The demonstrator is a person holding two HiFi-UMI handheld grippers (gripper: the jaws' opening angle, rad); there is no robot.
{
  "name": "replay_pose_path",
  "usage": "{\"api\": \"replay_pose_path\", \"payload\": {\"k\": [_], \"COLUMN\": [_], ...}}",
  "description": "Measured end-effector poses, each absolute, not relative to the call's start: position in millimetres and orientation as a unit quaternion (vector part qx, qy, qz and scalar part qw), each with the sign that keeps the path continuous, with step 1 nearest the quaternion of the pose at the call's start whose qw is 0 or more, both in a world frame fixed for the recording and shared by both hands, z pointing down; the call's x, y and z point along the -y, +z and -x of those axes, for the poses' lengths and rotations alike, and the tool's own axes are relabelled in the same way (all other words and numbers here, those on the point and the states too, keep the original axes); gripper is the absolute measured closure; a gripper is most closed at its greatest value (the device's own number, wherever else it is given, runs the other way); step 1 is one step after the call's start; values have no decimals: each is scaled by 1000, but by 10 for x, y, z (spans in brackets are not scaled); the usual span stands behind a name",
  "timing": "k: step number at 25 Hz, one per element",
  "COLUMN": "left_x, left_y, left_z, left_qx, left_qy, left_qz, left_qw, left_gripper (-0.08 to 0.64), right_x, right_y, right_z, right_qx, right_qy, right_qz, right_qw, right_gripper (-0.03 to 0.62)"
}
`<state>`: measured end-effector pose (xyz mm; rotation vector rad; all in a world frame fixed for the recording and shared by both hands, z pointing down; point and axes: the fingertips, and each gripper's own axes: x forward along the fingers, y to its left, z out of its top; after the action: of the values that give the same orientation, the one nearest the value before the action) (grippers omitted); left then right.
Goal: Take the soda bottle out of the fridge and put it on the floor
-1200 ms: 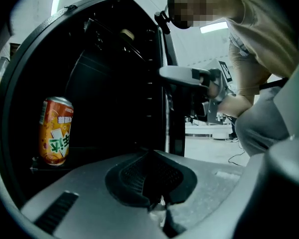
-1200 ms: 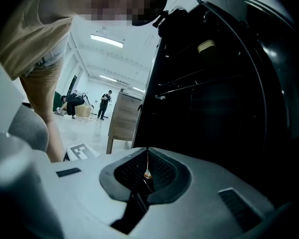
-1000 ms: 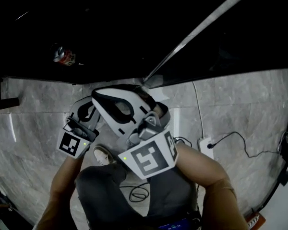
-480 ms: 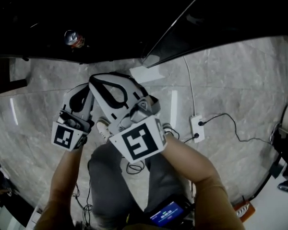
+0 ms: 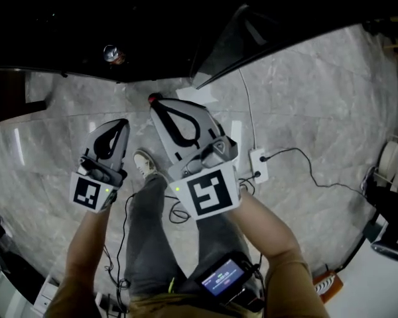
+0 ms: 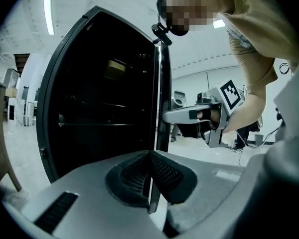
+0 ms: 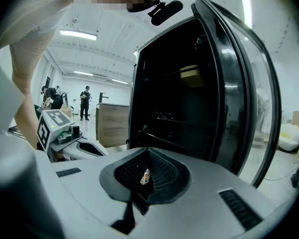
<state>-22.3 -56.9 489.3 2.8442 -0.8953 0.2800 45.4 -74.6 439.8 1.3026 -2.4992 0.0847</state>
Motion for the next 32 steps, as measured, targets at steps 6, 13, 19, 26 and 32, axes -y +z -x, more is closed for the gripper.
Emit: {"api": "replay_pose_path", "payload": {"k": [6,13,19,26,32], "left_x": [529,476,387,424,413], "left_y": [4254,3576,3136,2548,1935], "left_z": [138,-90,-203,-305,-263], "left_qx": [296,294,270,265,265], "left_qy": [102,102,108,79,65], "left_qz": [-946,-948,-955,-960,-962], "left_qw": [84,65,54,37,22], "left_gripper": [558,558,558,558,558], "right_x": [785,774,712,768,717], "right_y": [3810,3292,2859,2232,1589], "right_z": [-535,-531,-552,-639,-738], "right_qx": [863,873,874,865,853], "right_qy": [43,33,31,6,-16], "right_qz": [-480,-462,-460,-477,-500], "right_qw": [152,152,156,159,149], "right_gripper": [591,591,591,591,591]}}
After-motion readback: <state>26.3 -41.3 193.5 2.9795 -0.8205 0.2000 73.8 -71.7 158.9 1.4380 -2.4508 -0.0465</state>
